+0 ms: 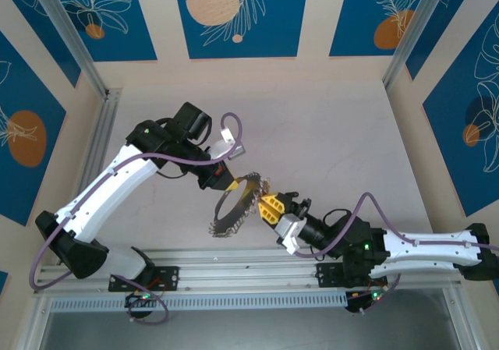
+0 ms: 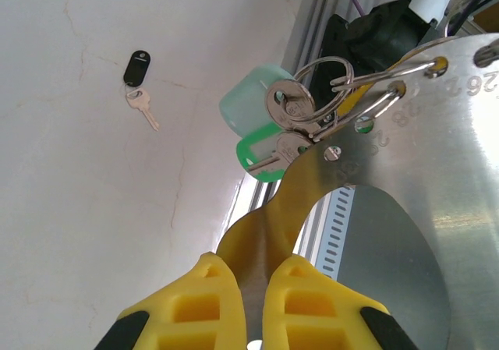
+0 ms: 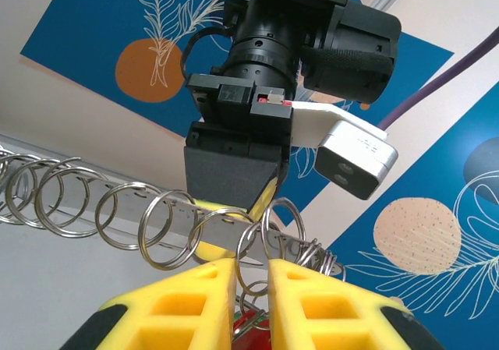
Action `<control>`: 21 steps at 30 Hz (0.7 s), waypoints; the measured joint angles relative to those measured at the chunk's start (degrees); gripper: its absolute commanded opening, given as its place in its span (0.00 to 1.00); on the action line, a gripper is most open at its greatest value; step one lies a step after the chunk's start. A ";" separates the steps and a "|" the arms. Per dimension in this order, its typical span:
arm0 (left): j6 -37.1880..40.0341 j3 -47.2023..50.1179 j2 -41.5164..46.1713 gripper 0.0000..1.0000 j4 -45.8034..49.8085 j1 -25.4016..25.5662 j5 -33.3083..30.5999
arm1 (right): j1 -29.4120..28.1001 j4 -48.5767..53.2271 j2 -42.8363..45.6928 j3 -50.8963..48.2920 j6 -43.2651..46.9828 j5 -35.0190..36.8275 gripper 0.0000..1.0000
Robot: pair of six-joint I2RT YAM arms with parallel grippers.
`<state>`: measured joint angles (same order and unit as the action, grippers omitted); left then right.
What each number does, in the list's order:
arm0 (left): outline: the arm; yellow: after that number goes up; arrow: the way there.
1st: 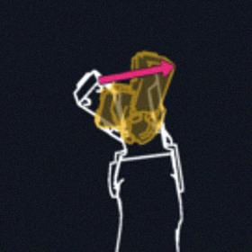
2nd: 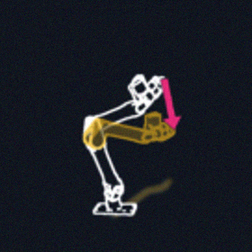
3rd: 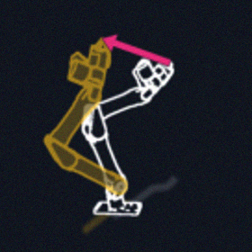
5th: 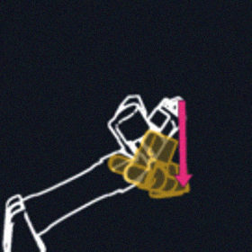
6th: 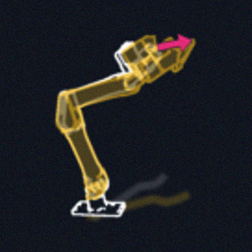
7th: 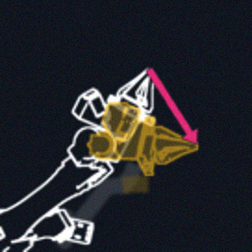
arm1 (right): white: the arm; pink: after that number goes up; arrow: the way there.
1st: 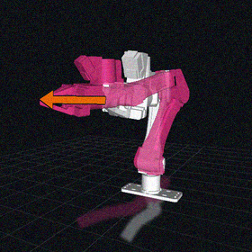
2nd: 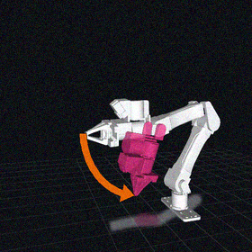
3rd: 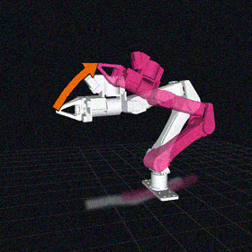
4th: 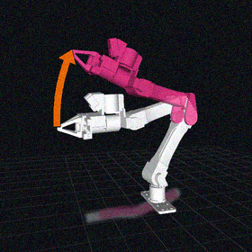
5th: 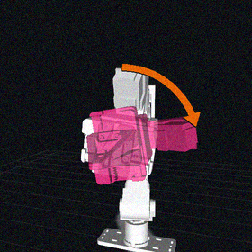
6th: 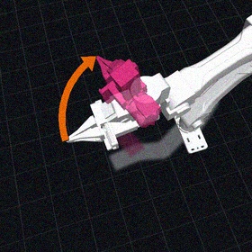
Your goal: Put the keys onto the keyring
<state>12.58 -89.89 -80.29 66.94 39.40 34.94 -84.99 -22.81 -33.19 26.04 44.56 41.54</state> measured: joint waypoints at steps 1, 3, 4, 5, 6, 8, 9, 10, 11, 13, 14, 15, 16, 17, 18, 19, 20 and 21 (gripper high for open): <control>0.00 0.00 0.00 0.00 -0.02 -0.02 0.02 | 0.00 0.09 0.04 0.00 -0.04 0.00 0.19; -0.04 0.00 0.00 0.00 -0.02 -0.02 0.02 | 0.00 0.13 0.02 0.02 -0.20 -0.20 0.19; -0.02 0.00 0.00 0.00 -0.02 -0.02 0.02 | 0.00 0.24 -0.02 0.02 -0.22 -0.31 0.19; -0.04 0.00 0.00 0.00 0.00 -0.09 0.02 | 0.00 0.39 -0.02 0.02 -0.24 -0.42 0.19; -0.04 0.00 0.00 0.00 -0.02 -0.15 0.02 | 0.00 0.55 -0.02 0.02 -0.35 -0.55 0.19; -0.07 0.00 0.00 0.00 -0.02 -0.17 0.02 | 0.00 0.68 -0.22 0.17 -0.44 -0.66 0.19; -0.09 0.00 0.00 0.00 -0.02 -0.17 0.02 | 0.00 0.66 -0.39 0.22 -0.44 -0.66 0.19; -0.15 0.00 0.00 0.00 -0.02 -0.17 0.02 | 0.00 0.74 -0.52 0.22 -0.46 -0.83 0.19; -0.17 0.00 0.00 0.00 -0.02 -0.17 0.02 | 0.02 0.83 -0.70 0.22 -0.46 -0.90 0.19; -0.20 0.00 0.00 0.00 -0.02 -0.17 0.02 | 0.26 1.09 -0.81 0.22 -0.61 -1.11 0.18; -0.20 0.00 0.02 0.00 -0.02 -0.17 0.02 | 0.42 1.14 -0.81 0.22 -0.66 -1.14 0.18; -0.20 0.00 0.07 0.00 -0.02 -0.17 0.02 | 0.61 1.16 -0.81 0.24 -0.76 -1.22 0.18; -0.20 0.00 0.13 0.00 -0.02 -0.17 0.02 | 0.74 1.18 -0.81 0.24 -0.92 -1.25 0.18; -0.20 0.00 0.28 0.00 -0.04 -0.17 0.02 | 0.83 1.18 -0.83 0.24 -1.07 -1.25 0.17; -0.20 0.00 0.42 0.00 -0.02 -0.17 0.02 | 0.92 1.20 -0.85 0.24 -1.07 -1.25 0.16; -0.20 0.00 0.57 0.00 -0.04 -0.17 0.02 | 0.92 1.20 -0.83 0.24 -1.09 -1.25 0.16; -0.20 0.00 0.72 0.00 -0.02 -0.17 0.02 | 0.92 1.22 -0.83 0.24 -1.09 -1.27 0.16; -0.20 0.00 0.81 0.00 -0.02 -0.17 0.02 | 0.92 1.25 -0.83 0.24 -1.11 -1.29 0.16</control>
<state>12.38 -89.89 -79.48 66.92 39.22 34.96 -84.07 -21.56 -34.02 26.28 43.44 40.25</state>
